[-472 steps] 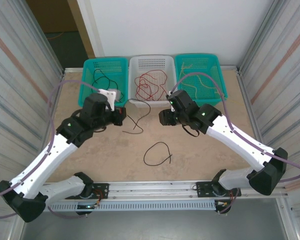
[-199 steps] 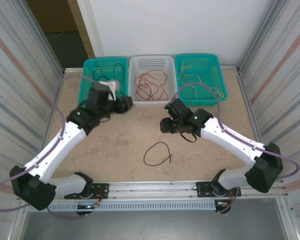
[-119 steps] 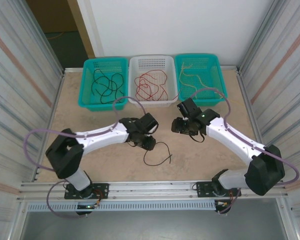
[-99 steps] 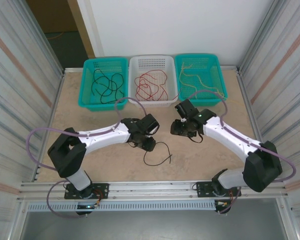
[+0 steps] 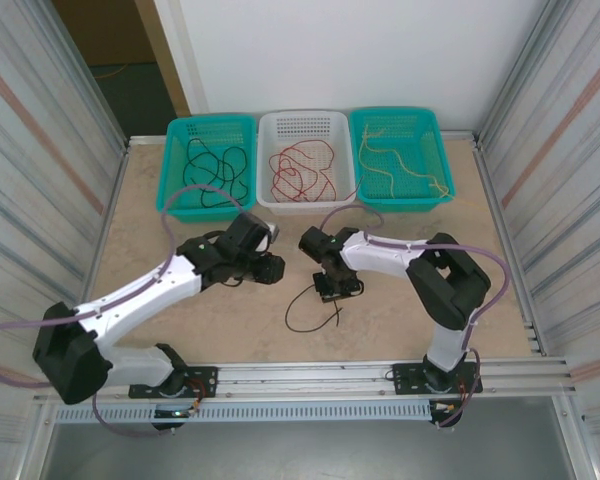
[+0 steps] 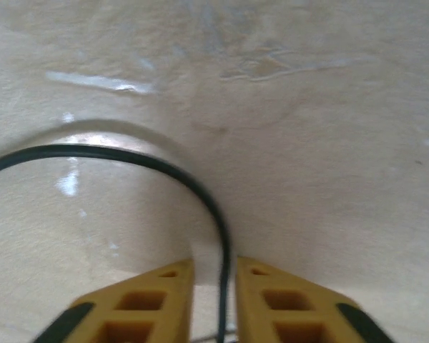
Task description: Untangle the cables
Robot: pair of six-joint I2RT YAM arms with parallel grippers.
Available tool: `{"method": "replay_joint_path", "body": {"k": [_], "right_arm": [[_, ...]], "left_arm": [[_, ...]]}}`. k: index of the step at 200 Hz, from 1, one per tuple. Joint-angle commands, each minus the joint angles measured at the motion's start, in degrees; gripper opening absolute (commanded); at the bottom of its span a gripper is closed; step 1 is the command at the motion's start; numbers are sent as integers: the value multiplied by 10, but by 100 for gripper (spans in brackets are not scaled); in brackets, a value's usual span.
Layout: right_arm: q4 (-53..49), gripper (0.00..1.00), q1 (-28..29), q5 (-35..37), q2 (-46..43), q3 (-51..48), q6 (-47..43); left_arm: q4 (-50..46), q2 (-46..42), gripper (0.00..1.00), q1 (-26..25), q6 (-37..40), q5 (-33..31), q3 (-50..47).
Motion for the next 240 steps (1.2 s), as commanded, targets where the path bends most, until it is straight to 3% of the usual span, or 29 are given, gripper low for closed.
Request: {"method": "replay_joint_path", "body": {"k": [1, 15, 45, 93, 118, 159, 172, 198, 240], "right_arm": [[-11, 7, 4, 30, 30, 11, -8], [-16, 0, 6, 48, 26, 12, -5], [-11, 0, 19, 91, -36, 12, -8], [38, 0, 75, 139, -196, 10, -53], [54, 0, 83, 132, -253, 9, -71], [84, 0, 98, 96, -327, 0, -108], [89, 0, 101, 92, -339, 0, -114], [82, 0, 102, 98, -347, 5, -115], [96, 0, 101, 111, -349, -16, -115]], "left_arm": [[-4, -30, 41, 12, -11, 4, -18], [0, -41, 41, 14, -9, 5, -22], [40, -55, 44, 14, -8, 38, -32], [117, -62, 63, 14, 22, 135, -39], [108, -66, 71, 15, 59, 137, -22], [119, -62, 73, 18, 82, 173, -27], [122, -60, 68, 18, 79, 175, -29], [126, -60, 41, 18, 75, 182, -27], [143, -84, 14, 16, 64, 184, -27]]}}
